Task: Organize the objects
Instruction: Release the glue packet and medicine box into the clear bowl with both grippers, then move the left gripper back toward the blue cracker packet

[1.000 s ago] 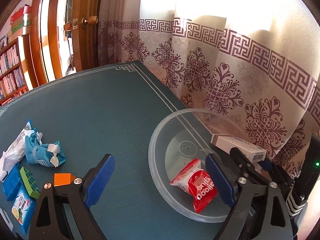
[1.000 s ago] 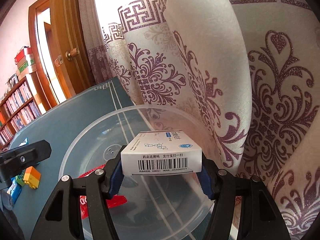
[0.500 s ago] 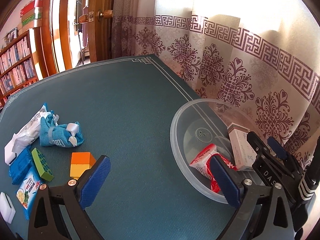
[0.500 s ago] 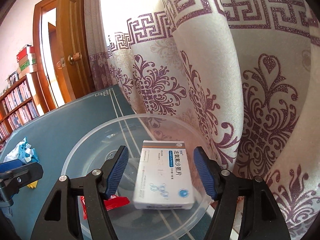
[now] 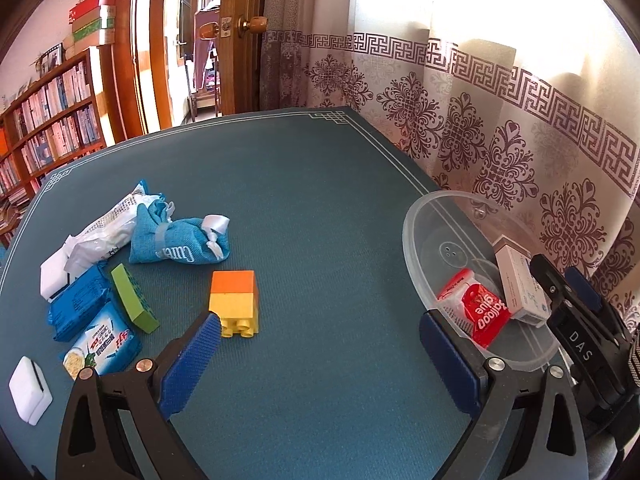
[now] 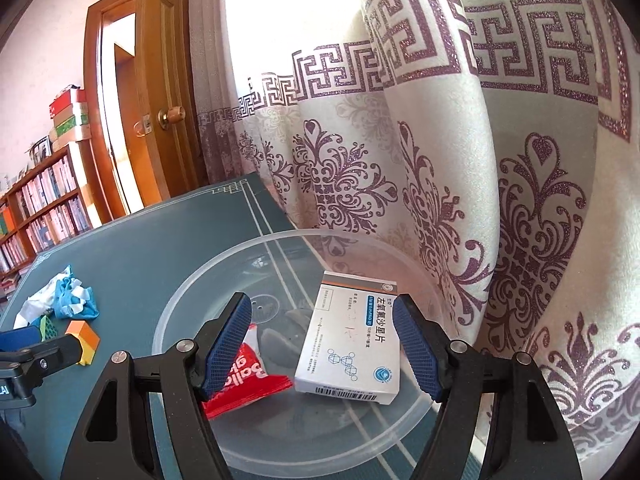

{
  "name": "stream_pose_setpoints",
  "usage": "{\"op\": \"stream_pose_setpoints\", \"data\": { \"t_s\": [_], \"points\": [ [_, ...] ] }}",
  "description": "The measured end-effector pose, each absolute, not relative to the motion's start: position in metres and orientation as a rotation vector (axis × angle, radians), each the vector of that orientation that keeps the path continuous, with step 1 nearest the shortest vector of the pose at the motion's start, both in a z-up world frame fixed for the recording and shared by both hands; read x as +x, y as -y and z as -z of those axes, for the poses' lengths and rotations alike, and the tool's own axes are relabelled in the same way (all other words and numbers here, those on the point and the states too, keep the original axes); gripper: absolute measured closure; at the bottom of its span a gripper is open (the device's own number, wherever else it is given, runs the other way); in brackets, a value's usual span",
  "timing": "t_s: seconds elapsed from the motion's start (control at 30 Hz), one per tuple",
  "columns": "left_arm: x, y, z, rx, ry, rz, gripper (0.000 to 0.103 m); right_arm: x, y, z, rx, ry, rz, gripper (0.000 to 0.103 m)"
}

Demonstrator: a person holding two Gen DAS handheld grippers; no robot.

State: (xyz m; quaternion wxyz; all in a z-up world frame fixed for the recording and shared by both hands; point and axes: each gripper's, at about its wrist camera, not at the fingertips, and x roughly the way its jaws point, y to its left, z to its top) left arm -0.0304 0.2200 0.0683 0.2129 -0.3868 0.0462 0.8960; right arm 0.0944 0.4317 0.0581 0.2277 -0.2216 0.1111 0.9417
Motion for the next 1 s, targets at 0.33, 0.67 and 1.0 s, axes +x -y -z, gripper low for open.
{"op": "stream_pose_setpoints", "data": {
  "t_s": [0.33,0.67,1.0],
  "points": [
    [-0.031,-0.175,-0.054,-1.137,-0.108,-2.55,0.002,0.093,-0.404,-0.062,-0.67,-0.346,-2.69,0.029],
    [-0.032,-0.119,-0.046,-1.162,-0.059,-2.65,0.002,0.084,-0.346,-0.061,-0.773,-0.326,-2.842,0.029],
    [-0.044,-0.081,-0.041,-1.186,-0.016,-2.718,0.002,0.07,-0.296,-0.04,-0.937,-0.265,-2.941,0.029]
  ]
}}
